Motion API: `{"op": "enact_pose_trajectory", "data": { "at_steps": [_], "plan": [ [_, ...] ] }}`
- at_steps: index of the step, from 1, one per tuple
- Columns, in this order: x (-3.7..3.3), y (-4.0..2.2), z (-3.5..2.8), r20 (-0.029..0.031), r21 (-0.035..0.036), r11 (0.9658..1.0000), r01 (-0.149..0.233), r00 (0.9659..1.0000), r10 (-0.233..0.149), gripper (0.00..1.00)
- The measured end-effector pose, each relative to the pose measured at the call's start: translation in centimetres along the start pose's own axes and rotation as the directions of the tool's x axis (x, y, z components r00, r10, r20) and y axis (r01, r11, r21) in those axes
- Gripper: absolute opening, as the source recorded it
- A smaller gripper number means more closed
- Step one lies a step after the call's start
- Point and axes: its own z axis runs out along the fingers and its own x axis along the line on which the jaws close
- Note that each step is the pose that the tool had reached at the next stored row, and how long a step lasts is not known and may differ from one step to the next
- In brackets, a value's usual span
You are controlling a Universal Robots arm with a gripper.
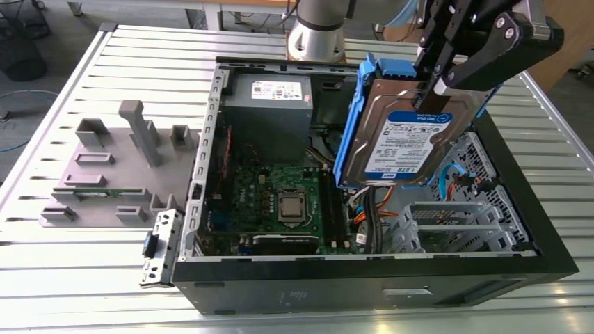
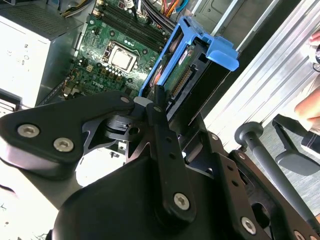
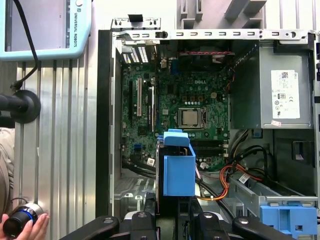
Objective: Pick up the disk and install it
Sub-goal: 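Pick up the disk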
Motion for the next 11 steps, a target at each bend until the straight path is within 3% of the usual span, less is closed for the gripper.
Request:
{"op": "enact_pose_trajectory", "data": {
  "at_steps": [11],
  "plan": [
    [-0.01,-0.60,-0.03,0.0007,0.0000,1.0000,0.000,1.0000,0.000,0.35]
  ]
}}
